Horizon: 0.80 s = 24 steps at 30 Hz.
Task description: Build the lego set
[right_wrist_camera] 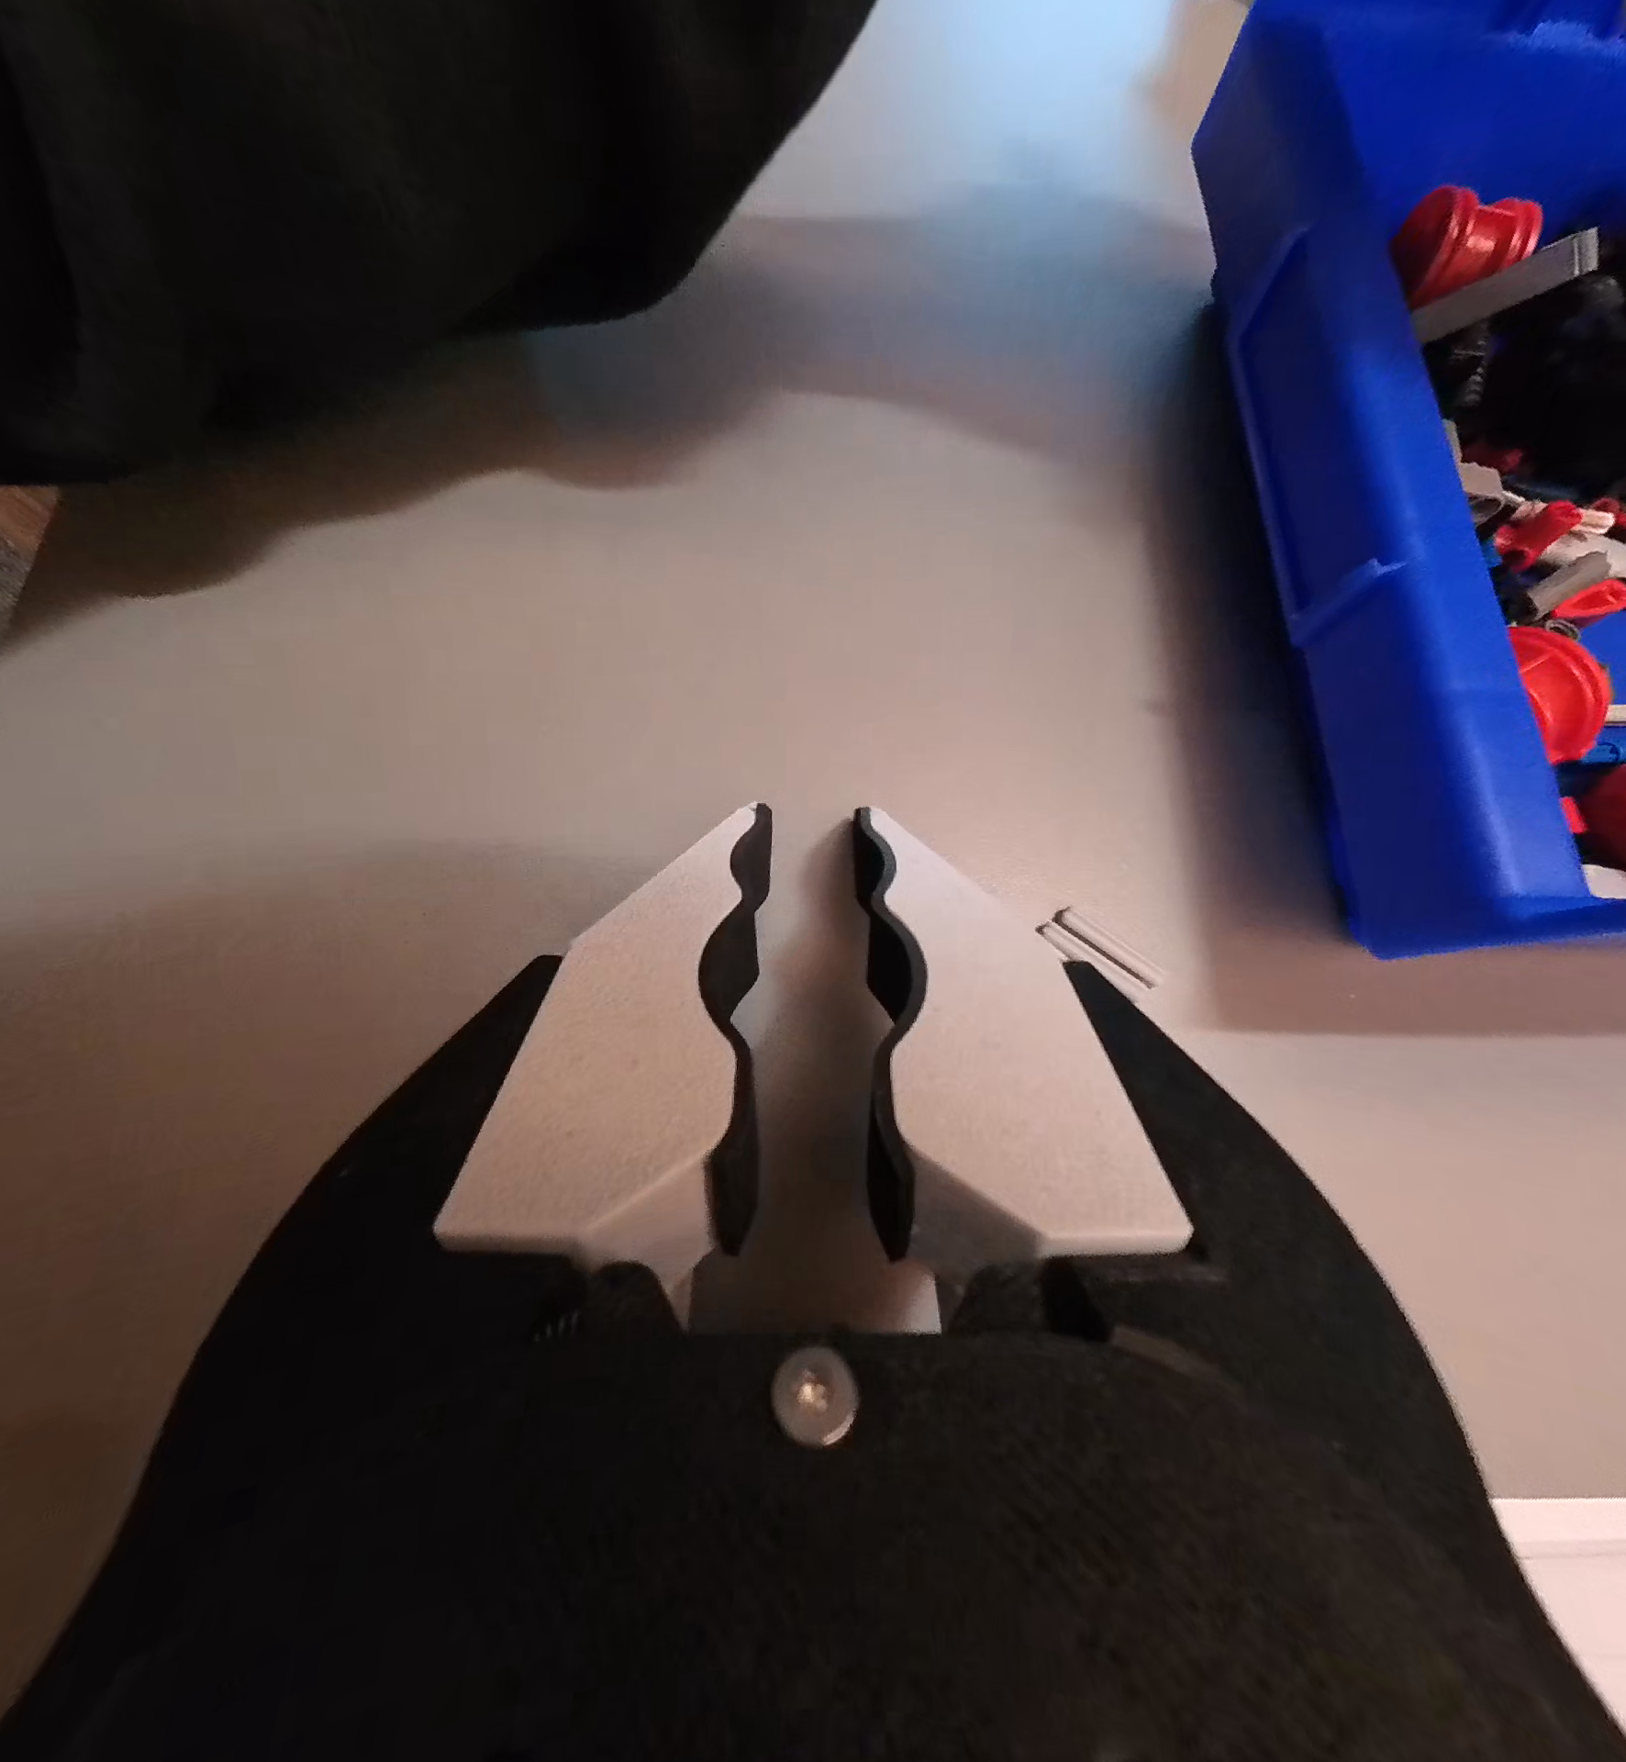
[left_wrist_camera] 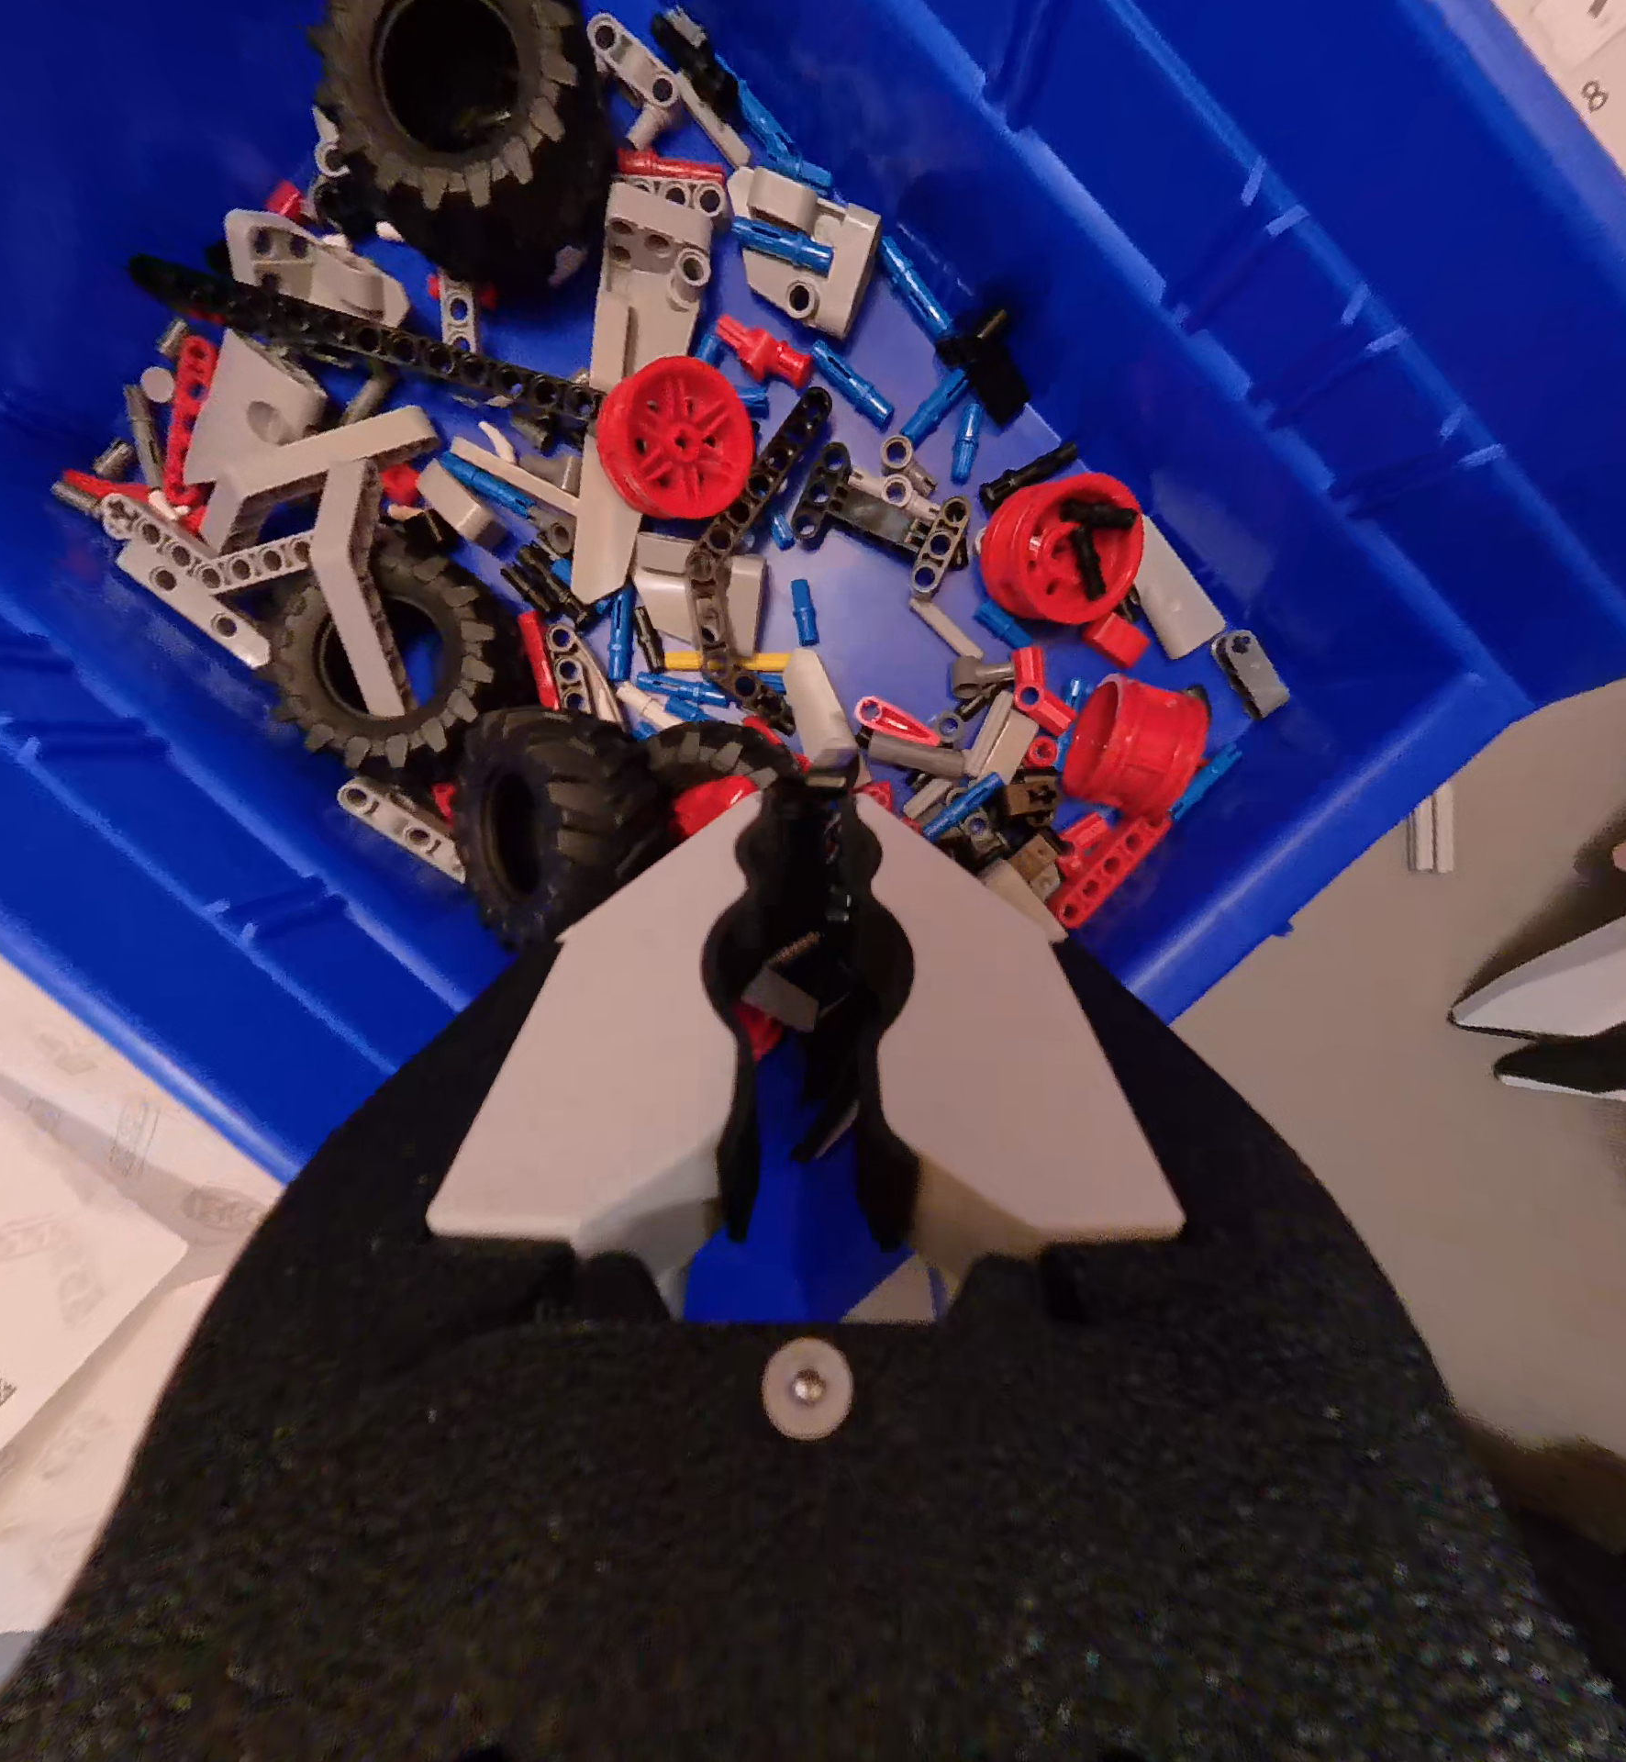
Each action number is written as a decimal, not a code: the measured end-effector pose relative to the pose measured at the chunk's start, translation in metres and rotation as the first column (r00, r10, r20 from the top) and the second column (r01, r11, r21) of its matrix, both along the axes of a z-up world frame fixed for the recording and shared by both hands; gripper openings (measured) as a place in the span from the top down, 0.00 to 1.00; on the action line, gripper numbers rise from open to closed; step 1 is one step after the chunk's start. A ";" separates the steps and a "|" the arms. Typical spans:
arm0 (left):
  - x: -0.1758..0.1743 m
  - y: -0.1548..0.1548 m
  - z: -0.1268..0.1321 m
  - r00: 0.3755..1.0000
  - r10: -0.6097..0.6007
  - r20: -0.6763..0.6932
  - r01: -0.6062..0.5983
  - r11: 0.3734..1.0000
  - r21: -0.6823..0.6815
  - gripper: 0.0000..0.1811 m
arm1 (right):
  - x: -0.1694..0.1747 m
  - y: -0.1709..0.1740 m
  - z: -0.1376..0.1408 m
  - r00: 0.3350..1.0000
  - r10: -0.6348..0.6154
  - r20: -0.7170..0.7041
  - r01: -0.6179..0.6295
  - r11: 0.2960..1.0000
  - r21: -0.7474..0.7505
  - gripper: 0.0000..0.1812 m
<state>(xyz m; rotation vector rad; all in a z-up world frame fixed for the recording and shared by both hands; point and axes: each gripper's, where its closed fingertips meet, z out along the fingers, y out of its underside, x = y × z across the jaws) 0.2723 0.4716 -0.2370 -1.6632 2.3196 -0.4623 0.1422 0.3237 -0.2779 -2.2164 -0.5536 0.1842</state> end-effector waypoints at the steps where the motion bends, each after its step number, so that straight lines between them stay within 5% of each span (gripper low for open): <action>1: -0.001 0.001 0.001 1.000 0.005 0.004 -0.005 1.000 -0.005 0.93 | 0.000 0.000 0.000 1.000 -0.002 0.000 0.002 1.000 0.000 0.92; 7: -0.004 0.006 0.010 0.999 0.014 0.037 -0.014 1.000 -0.007 0.93 | 0.000 0.000 0.000 1.000 -0.004 -0.021 0.003 1.000 -0.012 0.92; 13: -0.009 -0.017 0.010 0.994 -0.107 0.023 0.109 0.992 -0.064 0.96 | 0.000 0.000 0.000 1.000 -0.003 -0.019 0.003 1.000 -0.011 0.92; 19: -0.024 -0.049 -0.014 0.951 -0.292 -0.103 0.278 0.951 -0.135 0.92 | 0.000 0.000 0.000 1.000 -0.002 -0.019 0.002 1.000 -0.011 0.92; 24: -0.019 -0.051 -0.032 0.941 -0.295 -0.162 0.281 0.954 -0.108 0.91 | 0.000 -0.001 0.000 1.000 -0.002 -0.019 0.002 1.000 -0.011 0.92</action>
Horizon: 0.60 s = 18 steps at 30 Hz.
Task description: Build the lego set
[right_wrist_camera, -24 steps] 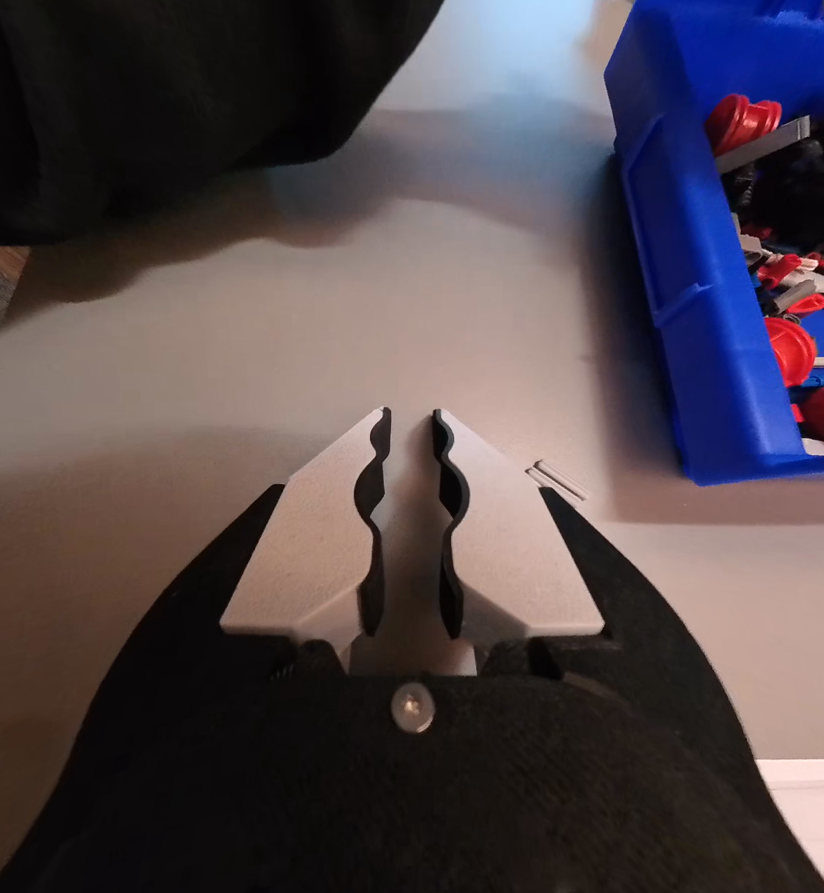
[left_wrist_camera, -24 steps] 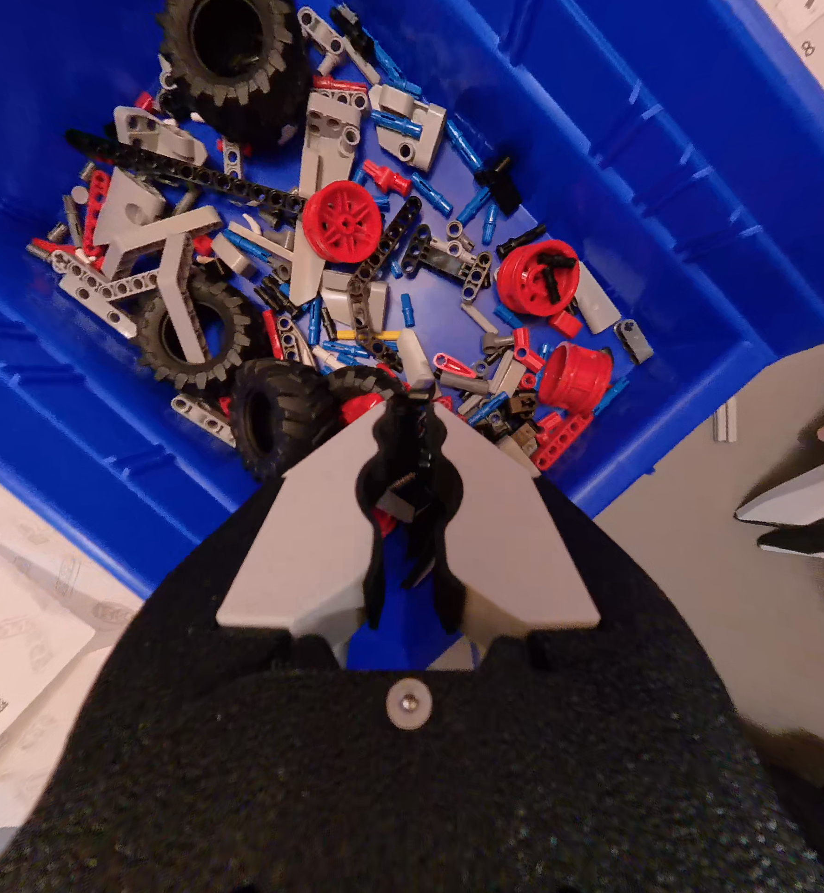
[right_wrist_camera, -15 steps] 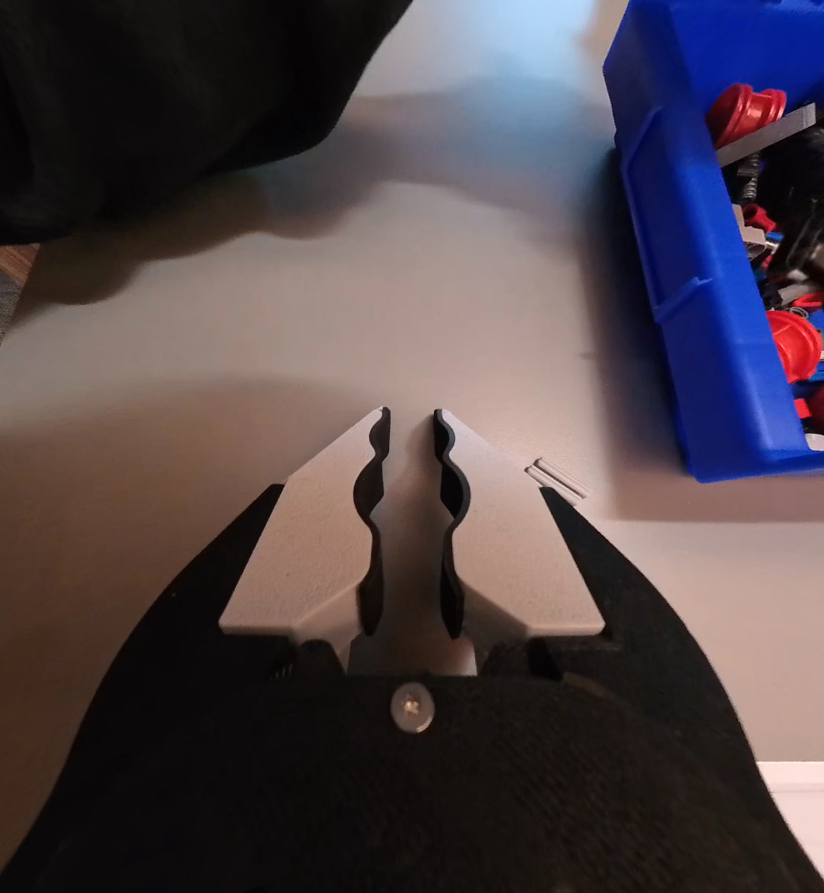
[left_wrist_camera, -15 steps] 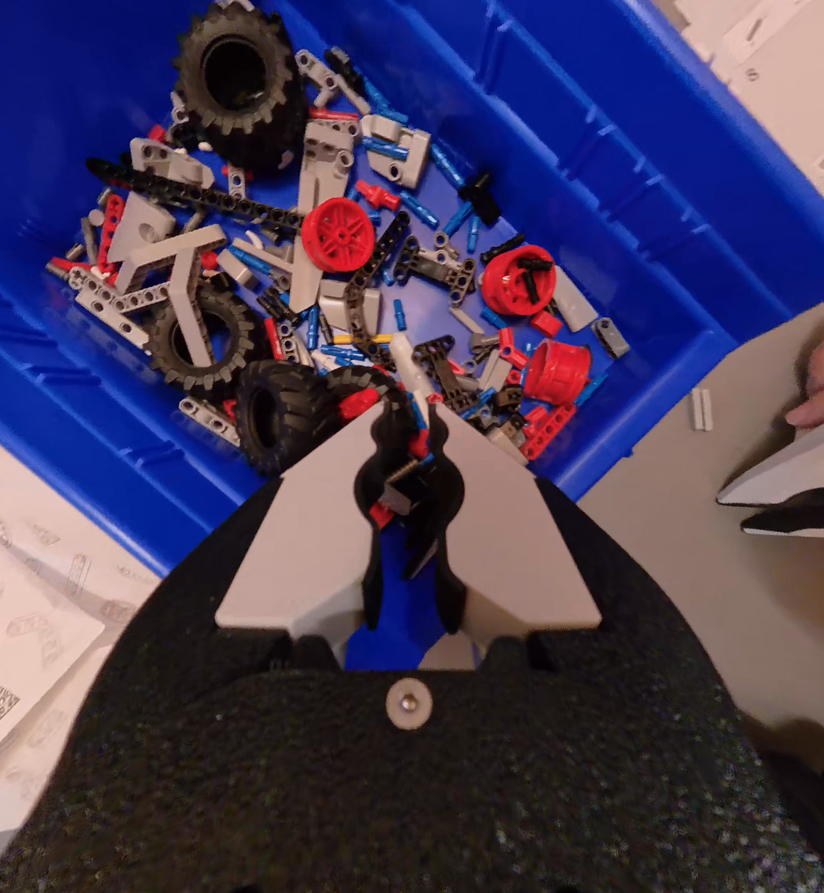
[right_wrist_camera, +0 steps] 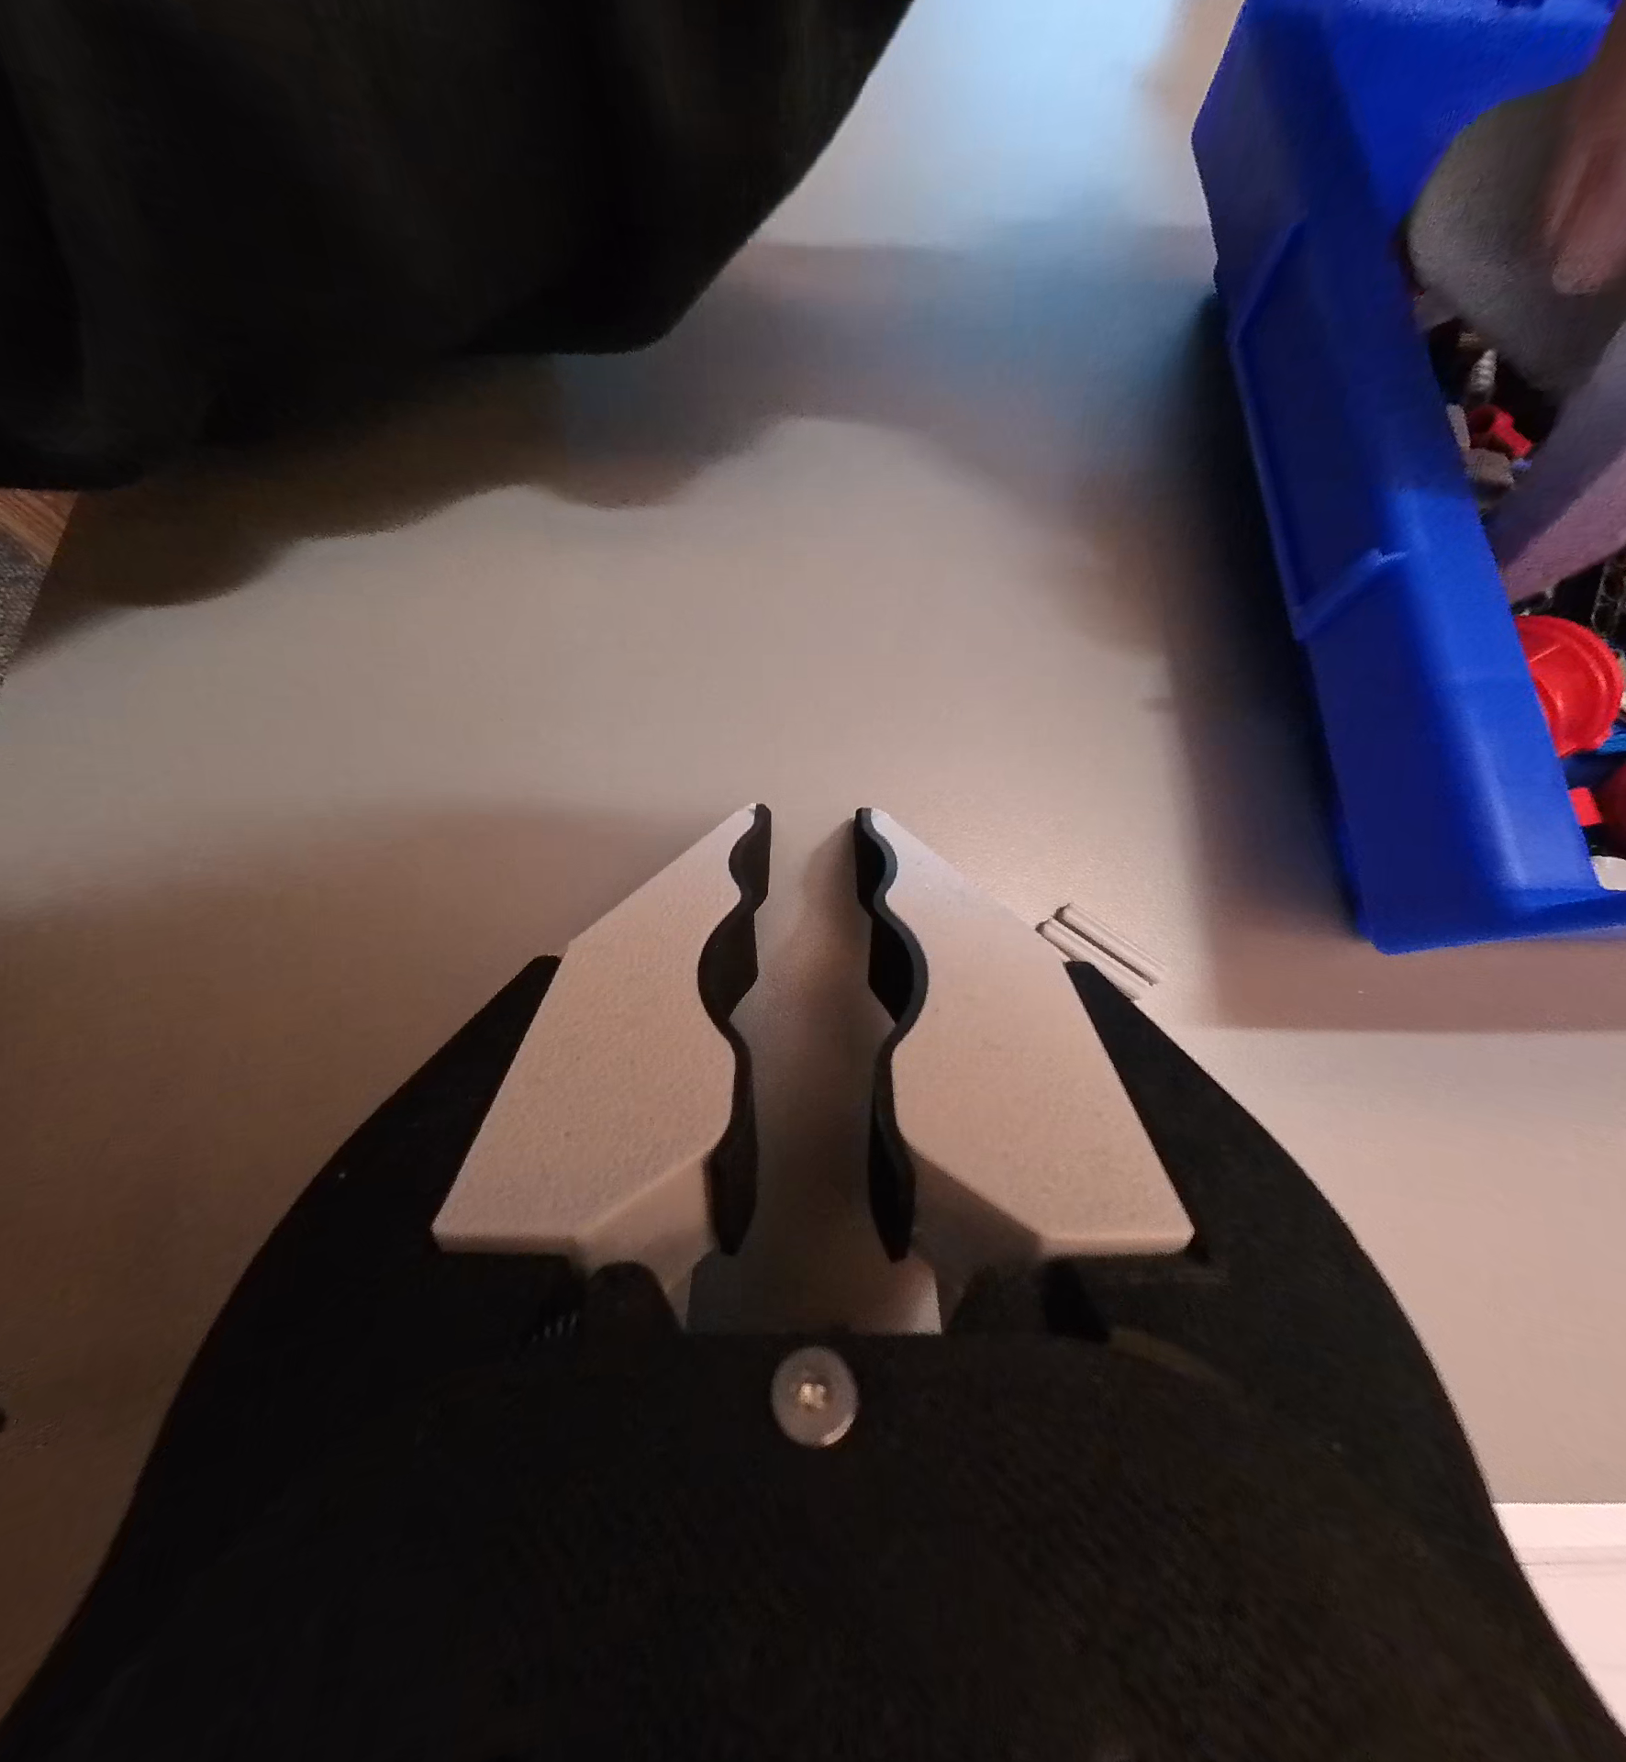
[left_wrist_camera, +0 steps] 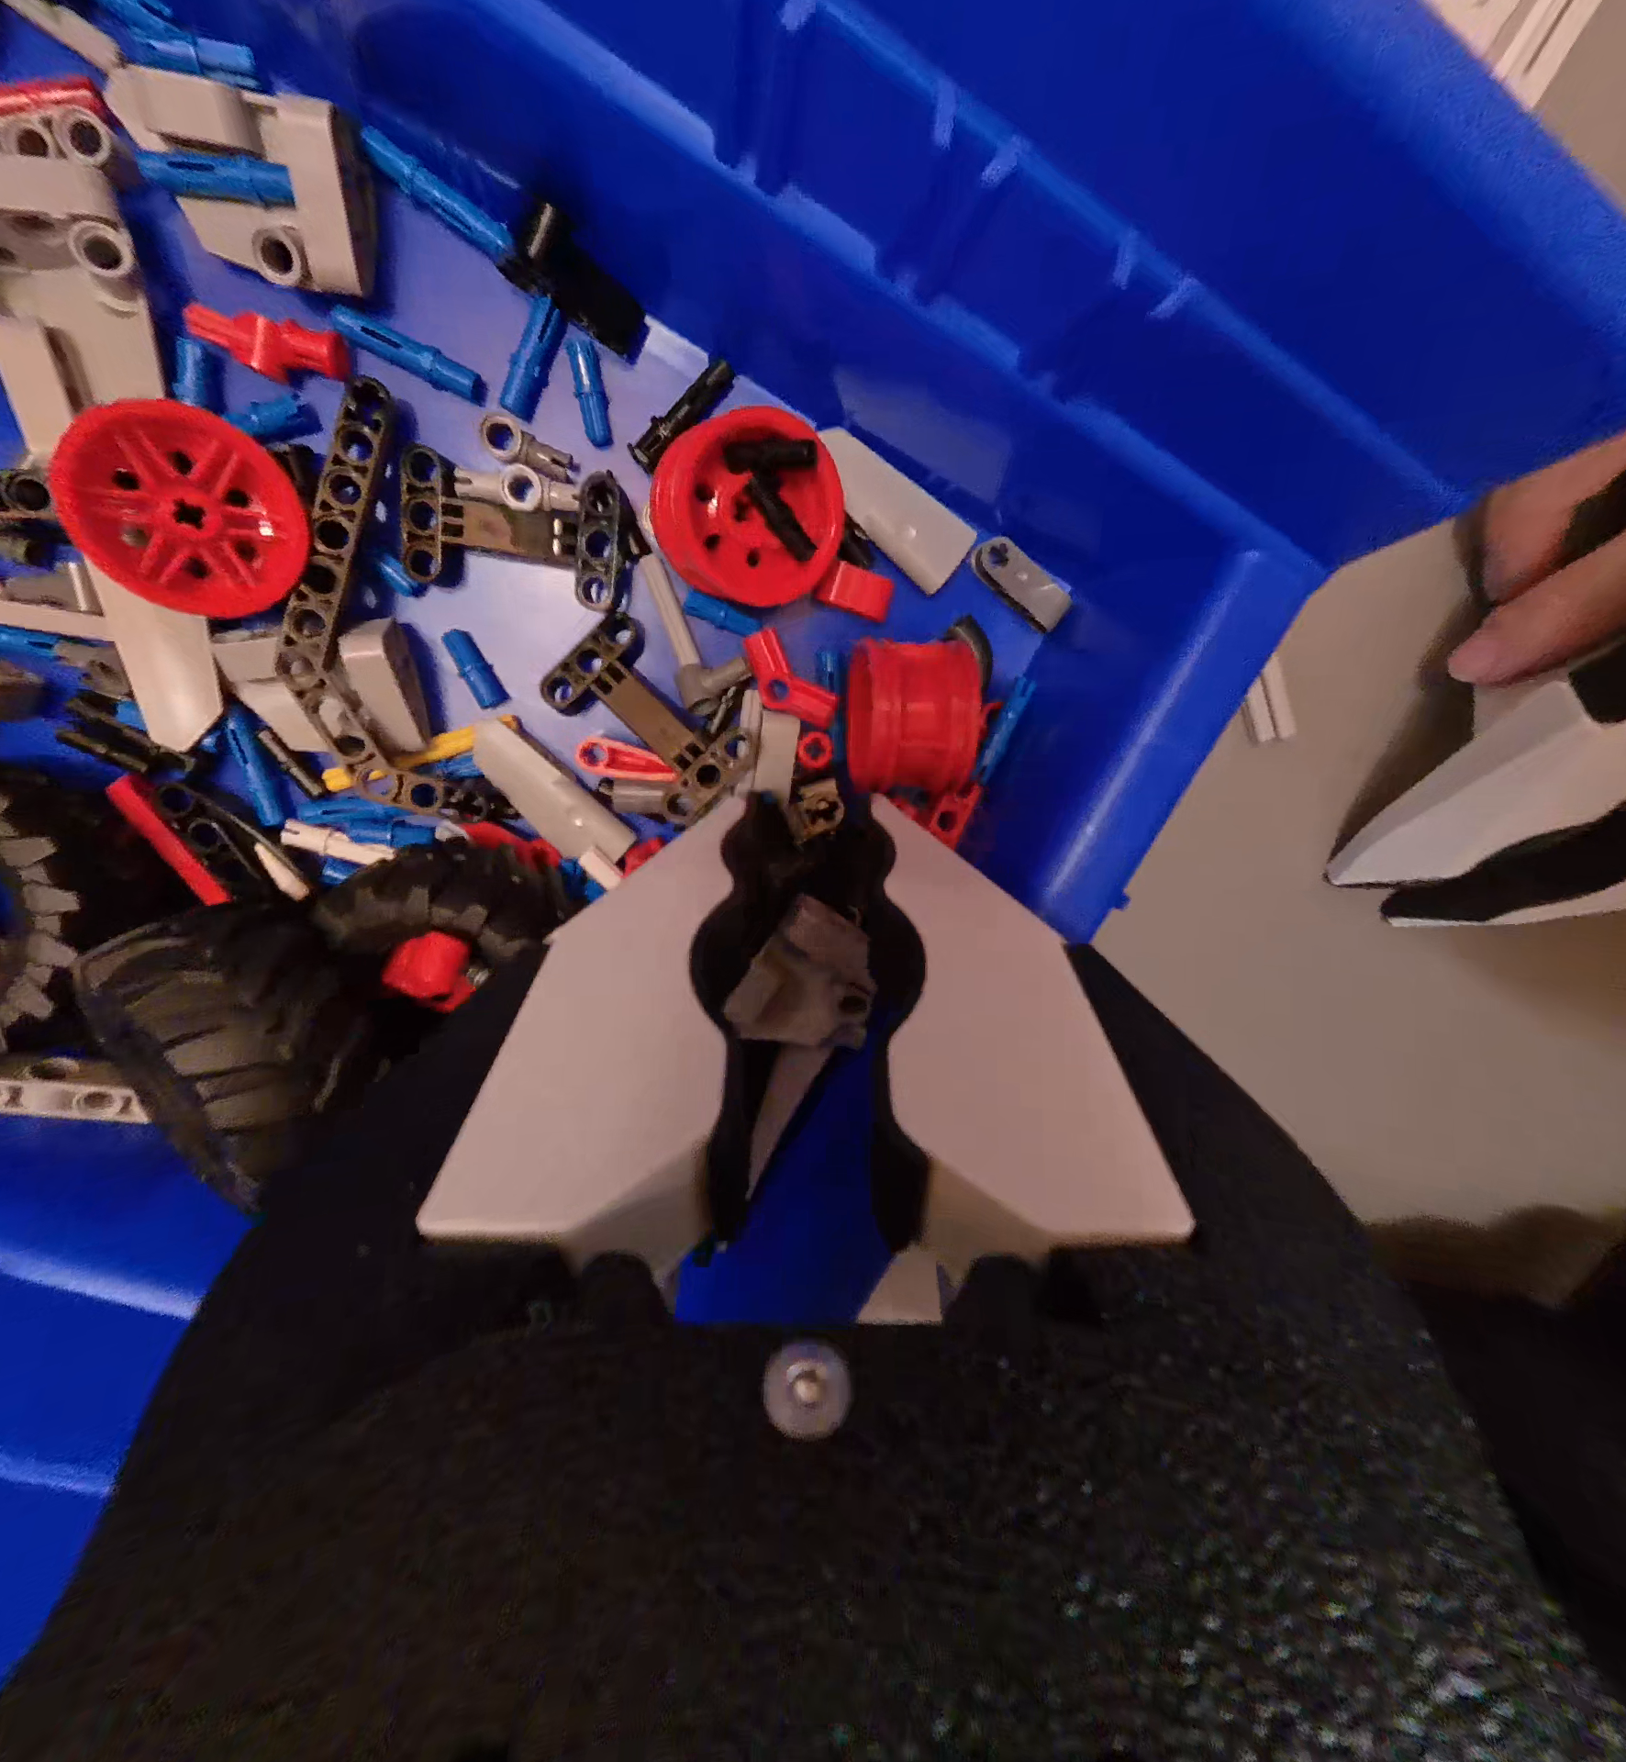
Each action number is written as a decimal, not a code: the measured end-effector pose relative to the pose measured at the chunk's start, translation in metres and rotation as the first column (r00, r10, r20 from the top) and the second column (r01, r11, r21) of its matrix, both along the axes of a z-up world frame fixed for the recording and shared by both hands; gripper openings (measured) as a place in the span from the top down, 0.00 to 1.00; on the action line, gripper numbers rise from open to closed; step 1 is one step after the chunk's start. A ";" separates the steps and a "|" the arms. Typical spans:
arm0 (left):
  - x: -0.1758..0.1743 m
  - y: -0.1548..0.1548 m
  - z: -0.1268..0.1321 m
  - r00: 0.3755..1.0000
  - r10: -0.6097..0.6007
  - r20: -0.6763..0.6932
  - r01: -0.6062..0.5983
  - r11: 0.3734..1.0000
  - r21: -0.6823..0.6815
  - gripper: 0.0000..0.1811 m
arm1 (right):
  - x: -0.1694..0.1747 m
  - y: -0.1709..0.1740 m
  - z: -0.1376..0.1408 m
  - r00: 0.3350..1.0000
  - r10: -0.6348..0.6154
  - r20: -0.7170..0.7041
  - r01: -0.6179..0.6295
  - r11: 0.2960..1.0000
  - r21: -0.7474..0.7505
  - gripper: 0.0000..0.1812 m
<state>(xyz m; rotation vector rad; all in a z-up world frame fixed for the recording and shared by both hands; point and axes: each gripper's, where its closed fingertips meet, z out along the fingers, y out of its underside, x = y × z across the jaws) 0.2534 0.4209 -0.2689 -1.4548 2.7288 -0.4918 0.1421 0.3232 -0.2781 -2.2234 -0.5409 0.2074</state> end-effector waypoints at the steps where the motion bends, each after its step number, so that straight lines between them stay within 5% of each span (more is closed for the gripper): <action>1: 0.001 -0.001 0.000 1.000 0.003 0.001 -0.003 1.000 -0.007 0.92 | 0.000 0.000 0.000 1.000 0.000 0.001 0.000 1.000 0.000 0.92; 7: 0.009 -0.001 0.017 0.993 0.105 0.053 -0.097 0.985 -0.140 0.93 | 0.000 0.000 0.000 1.000 0.001 0.002 -0.001 1.000 0.001 0.92; 13: 0.025 -0.001 0.048 0.954 0.287 0.090 -0.224 0.876 -0.427 0.97 | 0.000 0.000 0.000 1.000 0.002 0.000 -0.002 1.000 0.000 0.92; 18: 0.030 0.002 0.064 0.935 0.328 0.133 -0.224 0.839 -0.496 0.98 | 0.000 0.000 0.000 1.000 0.002 0.001 -0.002 1.000 0.000 0.92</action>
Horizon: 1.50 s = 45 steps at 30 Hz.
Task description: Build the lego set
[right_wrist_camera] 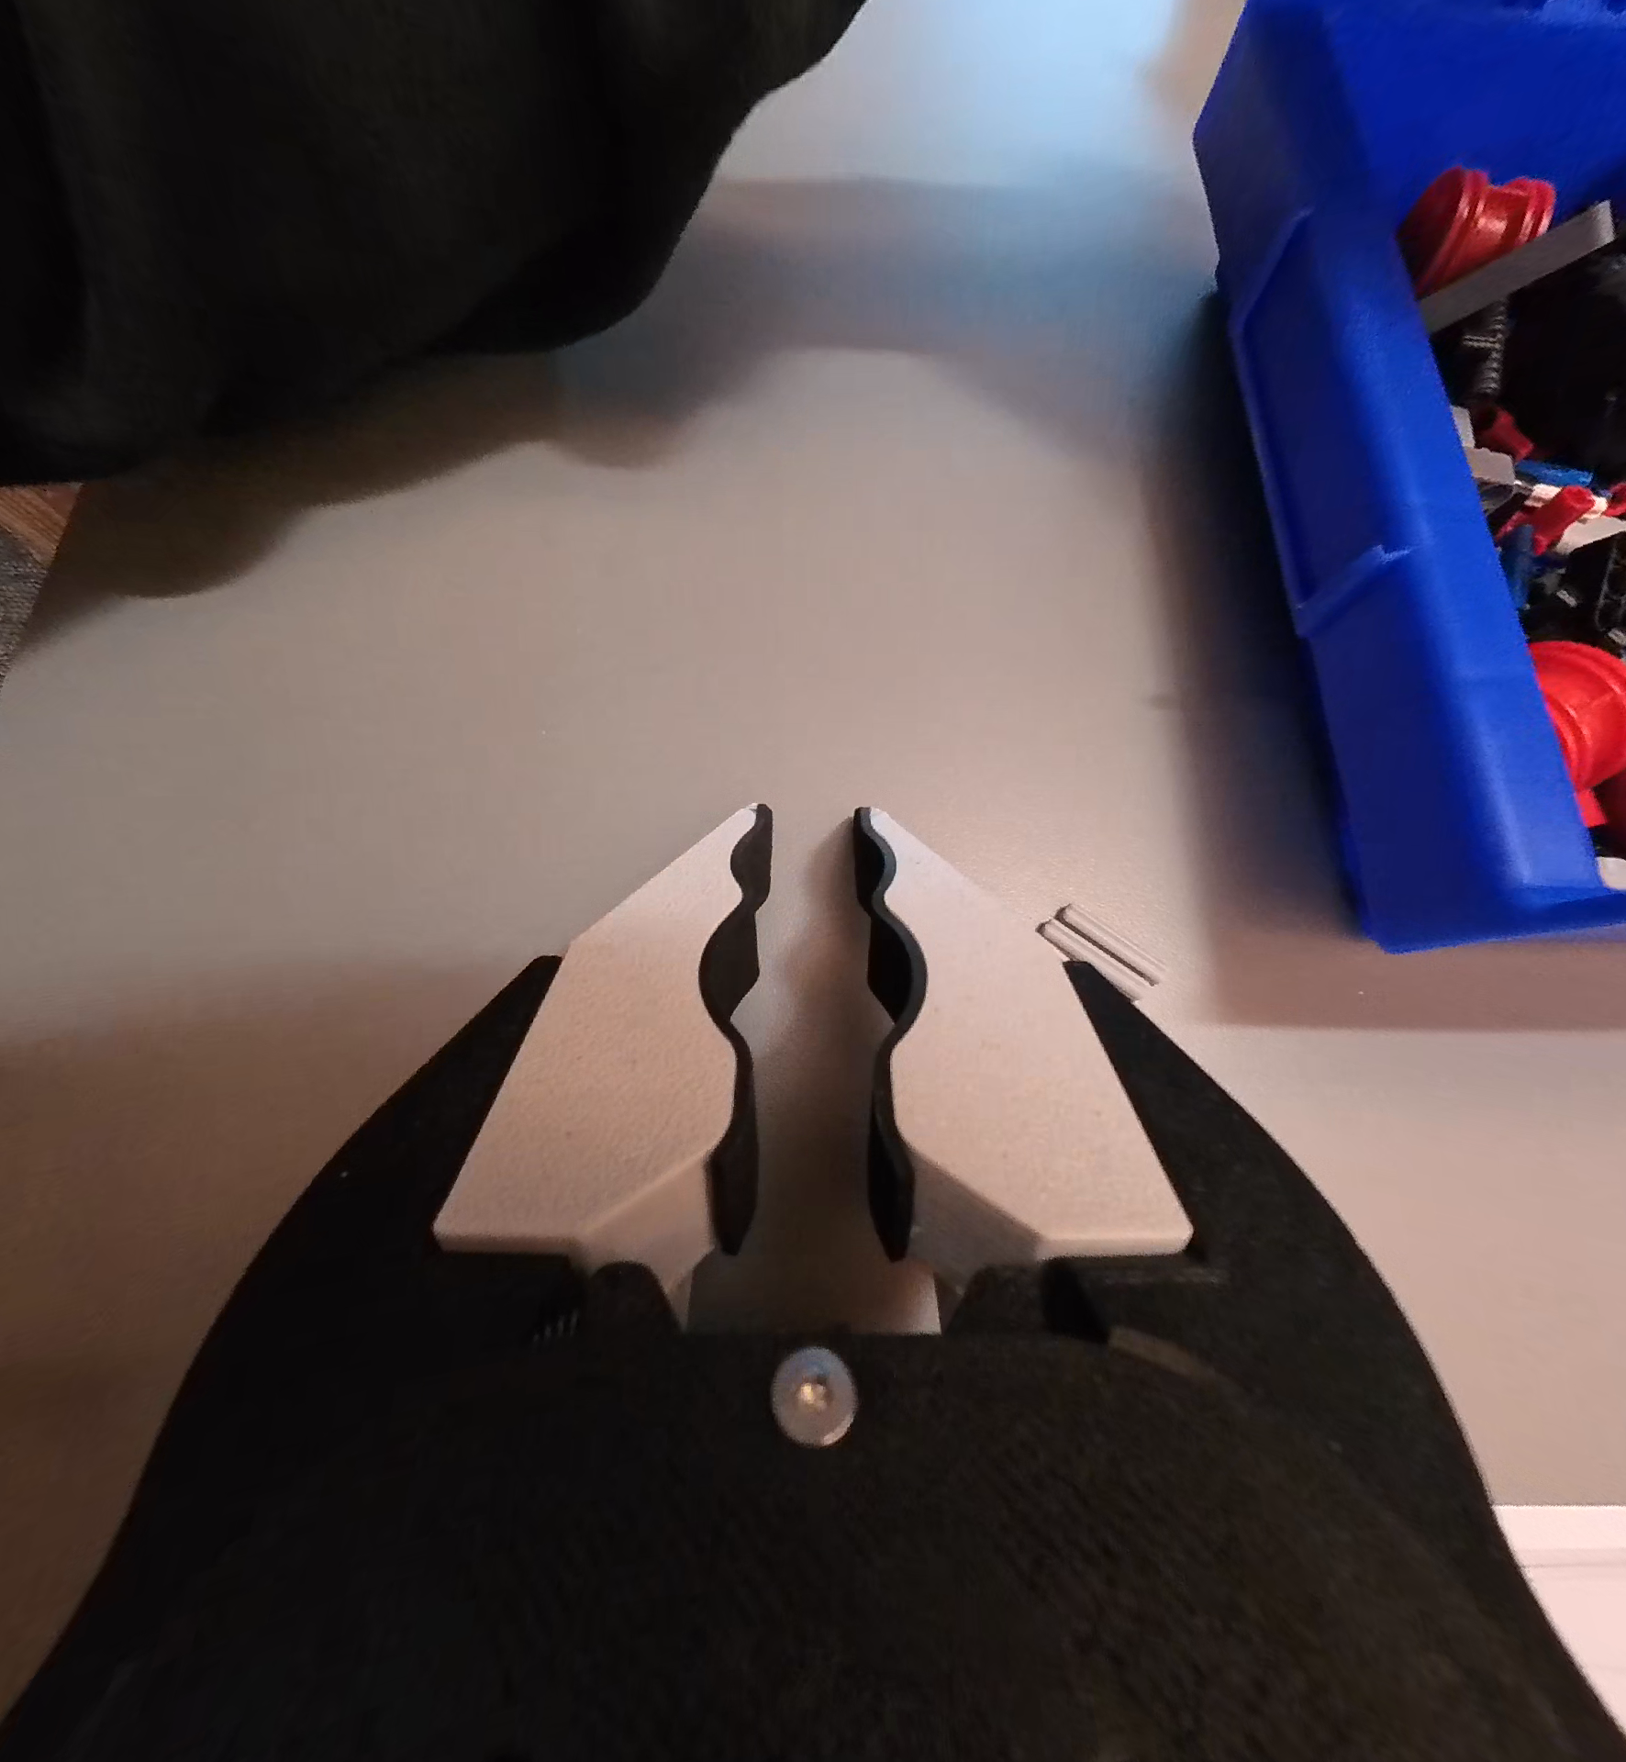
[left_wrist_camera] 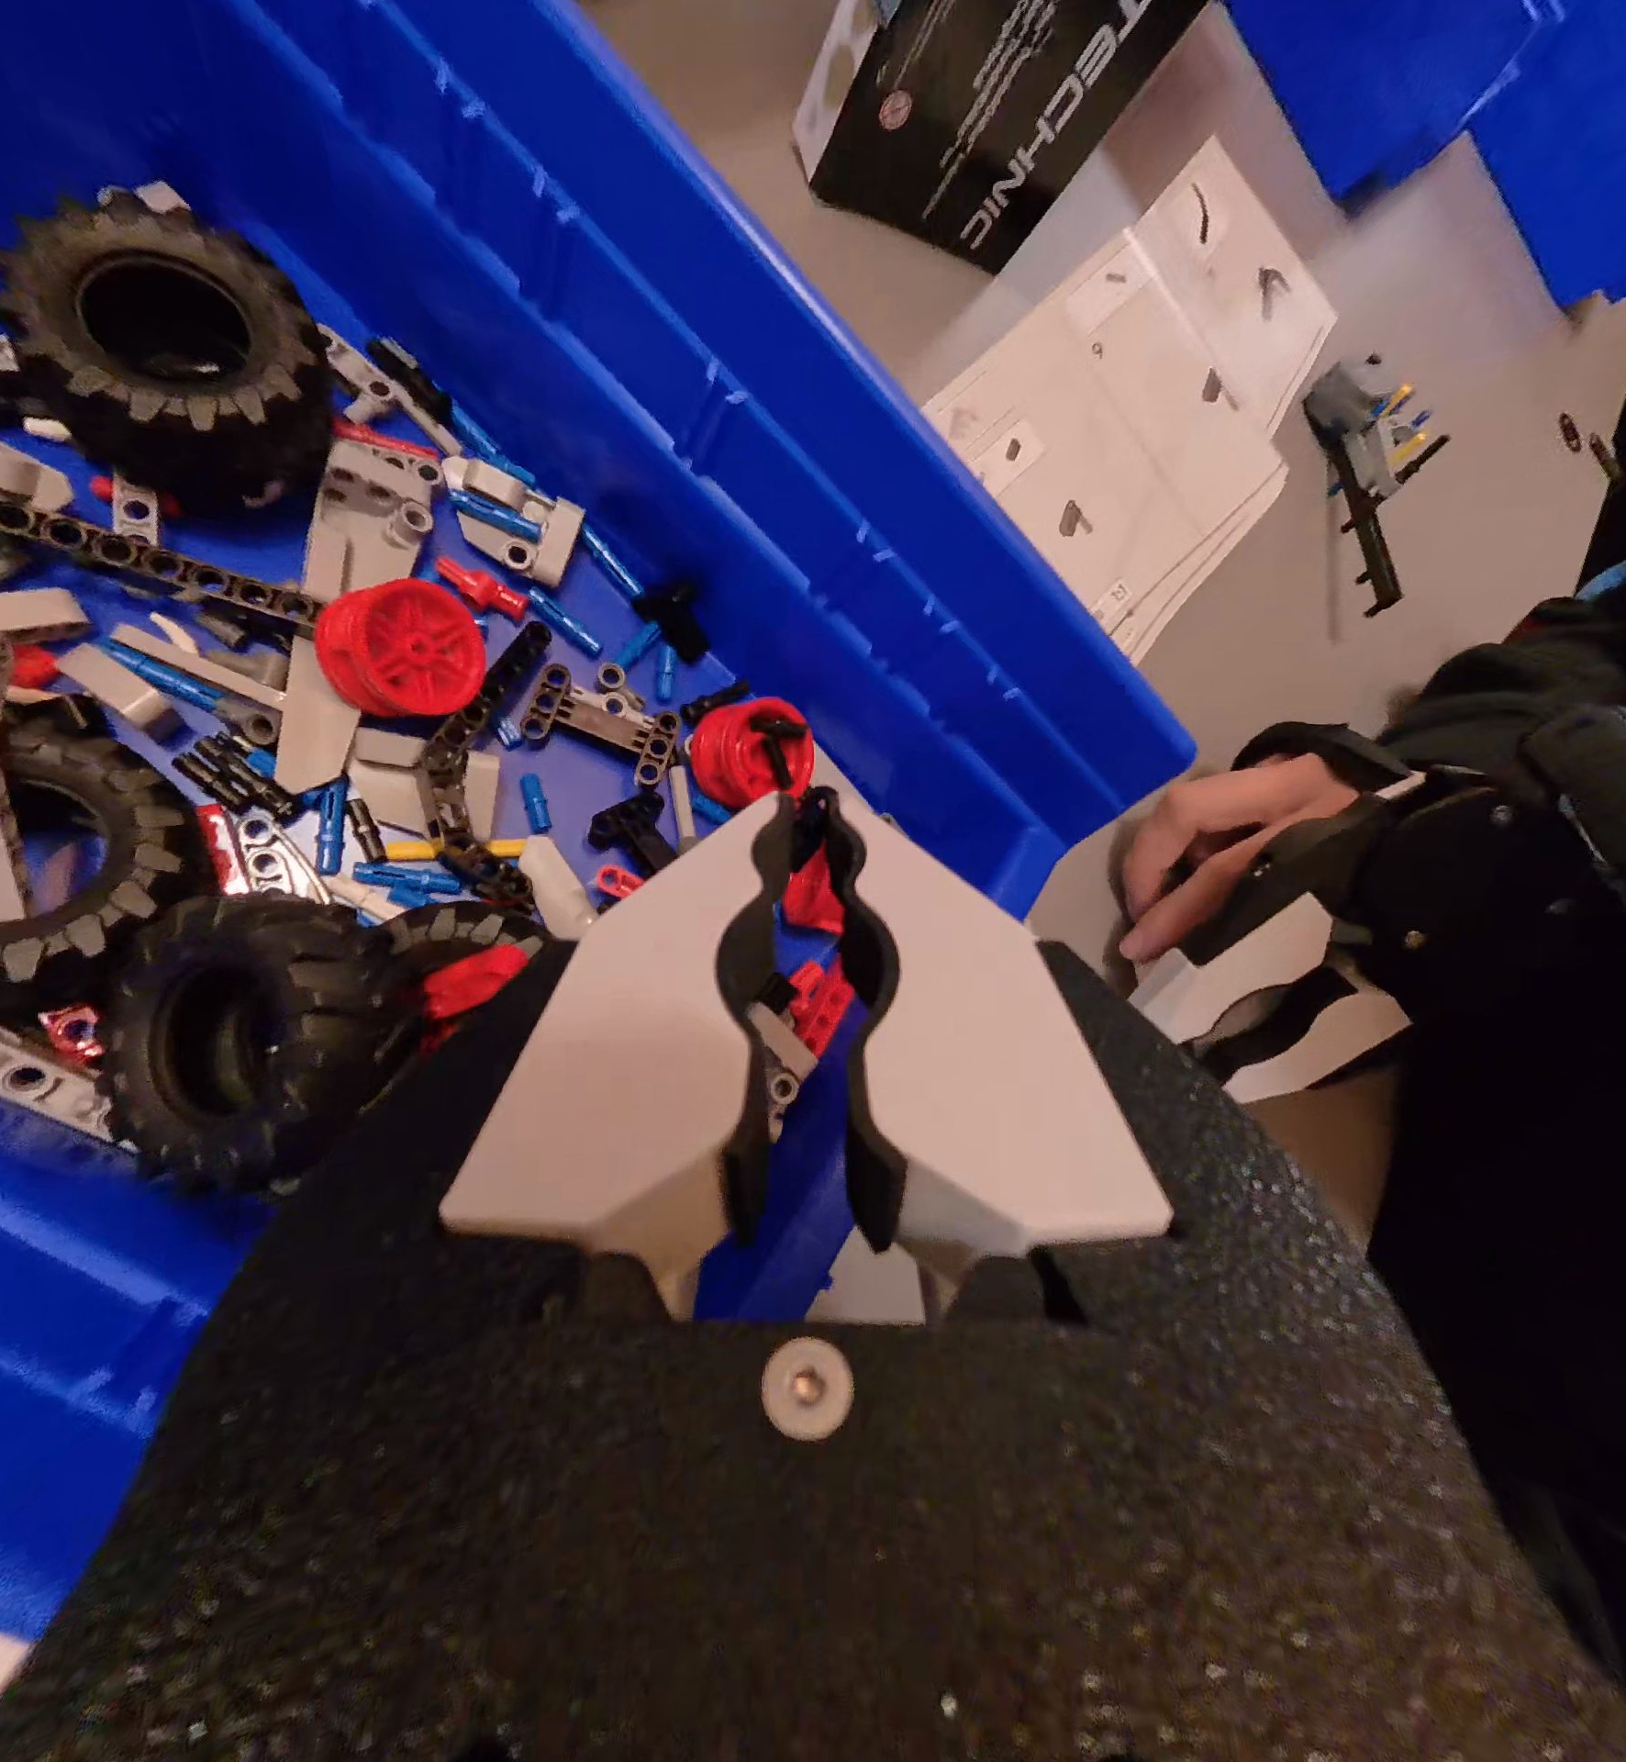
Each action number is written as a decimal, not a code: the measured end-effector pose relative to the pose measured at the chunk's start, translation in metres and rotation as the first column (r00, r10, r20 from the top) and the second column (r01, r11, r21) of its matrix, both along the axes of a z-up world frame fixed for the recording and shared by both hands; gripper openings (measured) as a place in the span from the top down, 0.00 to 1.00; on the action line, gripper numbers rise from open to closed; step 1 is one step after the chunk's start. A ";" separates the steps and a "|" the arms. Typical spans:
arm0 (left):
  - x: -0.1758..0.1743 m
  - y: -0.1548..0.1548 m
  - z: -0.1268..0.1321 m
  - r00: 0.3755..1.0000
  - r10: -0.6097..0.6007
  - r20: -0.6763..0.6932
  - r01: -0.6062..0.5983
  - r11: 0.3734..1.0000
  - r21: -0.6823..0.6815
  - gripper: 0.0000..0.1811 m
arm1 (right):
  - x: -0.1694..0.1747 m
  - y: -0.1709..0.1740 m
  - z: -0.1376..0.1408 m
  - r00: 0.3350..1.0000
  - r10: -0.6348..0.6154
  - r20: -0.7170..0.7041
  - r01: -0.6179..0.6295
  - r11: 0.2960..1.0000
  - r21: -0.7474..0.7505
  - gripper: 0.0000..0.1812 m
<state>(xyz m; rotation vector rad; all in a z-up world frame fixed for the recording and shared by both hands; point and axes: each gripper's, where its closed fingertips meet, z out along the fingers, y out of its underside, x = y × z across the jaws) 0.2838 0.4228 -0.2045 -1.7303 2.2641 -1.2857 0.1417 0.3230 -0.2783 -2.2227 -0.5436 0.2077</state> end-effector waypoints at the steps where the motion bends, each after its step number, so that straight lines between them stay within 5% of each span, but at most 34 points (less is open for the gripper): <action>1: 0.001 0.001 0.002 1.000 0.008 0.009 -0.008 1.000 0.000 0.98 | 0.000 0.000 0.000 1.000 0.000 0.000 0.000 1.000 0.000 0.92; 11: 0.021 -0.002 0.078 0.955 0.149 0.258 -0.033 0.913 -0.406 0.98 | 0.000 0.000 0.000 1.000 0.000 0.000 0.000 1.000 0.000 0.92; 16: 0.025 0.007 0.092 0.937 0.219 0.272 -0.055 0.862 -0.503 0.98 | 0.000 0.000 0.000 1.000 0.000 0.000 0.000 1.000 0.000 0.92; 36: 0.029 -0.027 0.083 0.935 0.077 0.346 0.005 0.973 -0.229 0.98 | 0.000 0.001 0.000 1.000 0.000 0.002 0.000 1.000 0.001 0.92; 45: 0.030 -0.019 0.069 0.947 0.077 0.313 -0.031 0.988 -0.150 1.00 | 0.000 0.001 0.000 1.000 0.000 -0.002 0.000 1.000 -0.001 0.92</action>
